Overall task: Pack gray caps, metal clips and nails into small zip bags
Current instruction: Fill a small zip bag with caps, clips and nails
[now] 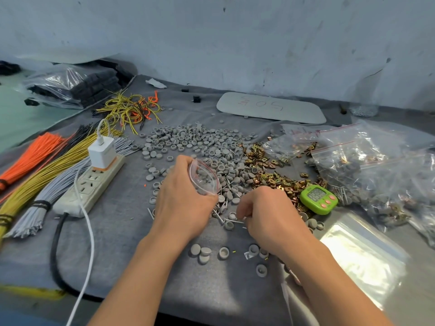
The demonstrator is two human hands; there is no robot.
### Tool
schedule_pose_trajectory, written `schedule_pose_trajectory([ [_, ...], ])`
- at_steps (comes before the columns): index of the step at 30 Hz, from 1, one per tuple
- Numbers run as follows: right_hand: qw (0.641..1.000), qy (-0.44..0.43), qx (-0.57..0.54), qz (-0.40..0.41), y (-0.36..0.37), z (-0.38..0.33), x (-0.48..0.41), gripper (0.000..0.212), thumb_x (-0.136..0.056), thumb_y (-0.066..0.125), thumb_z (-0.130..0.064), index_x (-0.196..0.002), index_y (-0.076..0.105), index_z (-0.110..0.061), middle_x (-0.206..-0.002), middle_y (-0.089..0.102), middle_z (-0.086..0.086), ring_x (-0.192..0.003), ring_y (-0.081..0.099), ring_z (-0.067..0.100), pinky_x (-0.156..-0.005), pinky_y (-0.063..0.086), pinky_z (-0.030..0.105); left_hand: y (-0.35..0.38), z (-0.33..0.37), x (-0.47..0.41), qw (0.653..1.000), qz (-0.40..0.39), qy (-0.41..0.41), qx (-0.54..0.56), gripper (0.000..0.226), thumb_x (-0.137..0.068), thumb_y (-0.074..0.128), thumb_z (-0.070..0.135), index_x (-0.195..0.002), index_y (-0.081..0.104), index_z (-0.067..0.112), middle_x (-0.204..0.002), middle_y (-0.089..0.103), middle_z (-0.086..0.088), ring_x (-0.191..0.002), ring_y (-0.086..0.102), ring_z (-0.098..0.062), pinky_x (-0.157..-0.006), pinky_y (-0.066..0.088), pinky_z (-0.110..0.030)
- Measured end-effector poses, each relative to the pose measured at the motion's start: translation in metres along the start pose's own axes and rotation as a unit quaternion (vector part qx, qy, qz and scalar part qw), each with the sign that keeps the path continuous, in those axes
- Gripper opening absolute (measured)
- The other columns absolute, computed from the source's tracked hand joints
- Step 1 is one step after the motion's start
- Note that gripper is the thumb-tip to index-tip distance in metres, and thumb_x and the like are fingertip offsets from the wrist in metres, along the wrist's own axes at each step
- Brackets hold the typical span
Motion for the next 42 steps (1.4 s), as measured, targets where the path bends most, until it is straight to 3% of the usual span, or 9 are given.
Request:
schedule_pose_trajectory([
  [8, 0.990, 0.007, -0.050, 0.128, -0.008, -0.001, 0.006, 0.036, -0.088, 0.061, -0.003, -0.087, 0.077, -0.035, -0.091, 0.073, -0.005, -0.082, 0.069, 0.022, -0.077, 0.060, 0.038, 0.001, 0.002, 0.001, 1.000, -0.011, 0.004, -0.013, 0.045, -0.077, 0.080, 0.033, -0.100, 0.041, 0.039, -0.093, 0.059, 0.011, -0.088, 0.058, -0.018, -0.078, 0.050, -0.042],
  [13, 0.998, 0.020, 0.038, 0.052, -0.006, -0.002, 0.007, 0.031, -0.090, 0.063, -0.014, -0.111, 0.073, -0.034, -0.111, 0.073, 0.002, -0.096, 0.069, 0.029, -0.081, 0.058, 0.039, 0.003, 0.000, 0.002, 1.000, -0.017, 0.010, -0.020, 0.046, -0.077, 0.079, 0.033, -0.099, 0.039, 0.040, -0.092, 0.057, 0.012, -0.087, 0.057, -0.015, -0.074, 0.048, -0.039],
  [18, 0.993, 0.037, 0.114, -0.016, -0.012, 0.000, 0.012, 0.023, -0.083, 0.062, -0.009, -0.098, 0.071, -0.025, -0.090, 0.069, 0.005, -0.081, 0.067, 0.029, -0.066, 0.054, 0.033, 0.002, -0.001, 0.001, 1.000, -0.021, 0.009, -0.022, 0.050, -0.076, 0.081, 0.033, -0.098, 0.037, 0.042, -0.092, 0.056, 0.013, -0.086, 0.055, -0.008, -0.073, 0.046, -0.036],
  [22, 0.993, 0.040, 0.107, -0.042, -0.014, 0.000, 0.010, 0.035, -0.079, 0.059, 0.003, -0.100, 0.073, -0.022, -0.092, 0.070, 0.007, -0.083, 0.068, 0.029, -0.067, 0.055, 0.033, 0.002, -0.001, 0.001, 0.999, -0.024, 0.012, -0.026, 0.048, -0.078, 0.079, 0.033, -0.100, 0.038, 0.041, -0.093, 0.056, 0.012, -0.086, 0.056, -0.013, -0.074, 0.049, -0.039],
  [30, 0.994, 0.020, 0.106, -0.025, -0.009, 0.003, 0.010, 0.025, -0.080, 0.058, 0.001, -0.092, 0.061, -0.022, -0.090, 0.066, 0.002, -0.080, 0.064, 0.026, -0.055, 0.045, 0.032, 0.004, -0.002, 0.002, 0.999, -0.028, 0.015, -0.034, 0.047, -0.079, 0.079, 0.036, -0.101, 0.038, 0.041, -0.096, 0.057, 0.012, -0.089, 0.056, -0.016, -0.074, 0.047, -0.039],
  [33, 0.996, 0.007, 0.037, 0.085, -0.013, 0.005, 0.008, 0.026, -0.088, 0.062, -0.005, -0.095, 0.067, -0.030, -0.091, 0.069, -0.005, -0.084, 0.065, 0.022, -0.071, 0.056, 0.036, 0.007, -0.002, 0.002, 0.998, -0.028, 0.017, -0.052, 0.045, -0.082, 0.078, 0.038, -0.102, 0.038, 0.041, -0.096, 0.056, 0.013, -0.089, 0.056, -0.017, -0.075, 0.048, -0.040],
  [36, 0.967, -0.038, -0.115, 0.223, -0.019, 0.003, 0.008, 0.023, -0.087, 0.073, -0.010, -0.088, 0.077, -0.033, -0.077, 0.070, -0.021, -0.075, 0.066, 0.002, -0.072, 0.055, 0.024, 0.010, 0.002, 0.004, 0.996, -0.035, 0.045, -0.068, 0.042, -0.084, 0.076, 0.037, -0.100, 0.037, 0.040, -0.093, 0.053, 0.014, -0.087, 0.053, -0.015, -0.072, 0.042, -0.035],
  [38, 0.950, -0.065, -0.184, 0.245, -0.018, -0.002, 0.009, 0.022, -0.081, 0.082, -0.012, -0.085, 0.079, -0.033, -0.072, 0.069, -0.029, -0.072, 0.066, -0.005, -0.066, 0.049, 0.010, 0.012, 0.006, 0.007, 0.992, -0.059, 0.069, -0.084, 0.046, -0.079, 0.078, 0.035, -0.099, 0.037, 0.039, -0.092, 0.051, 0.014, -0.087, 0.051, -0.015, -0.070, 0.038, -0.033],
  [42, 0.948, -0.103, -0.233, 0.193, -0.010, -0.013, 0.010, 0.025, -0.081, 0.083, -0.013, -0.087, 0.079, -0.037, -0.075, 0.070, -0.031, -0.072, 0.067, -0.007, -0.066, 0.051, 0.010, 0.017, 0.014, 0.012, 0.988, -0.101, 0.091, -0.073, 0.040, -0.075, 0.072, 0.030, -0.093, 0.038, 0.040, -0.087, 0.051, 0.014, -0.080, 0.049, -0.010, -0.057, 0.029, -0.023],
])
Point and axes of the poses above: each hand's wrist, its own x-axis away from the middle knuckle, its own y-axis out of the palm, z = x × y, the point moved 1 cm from there along -x, towards the middle knuckle
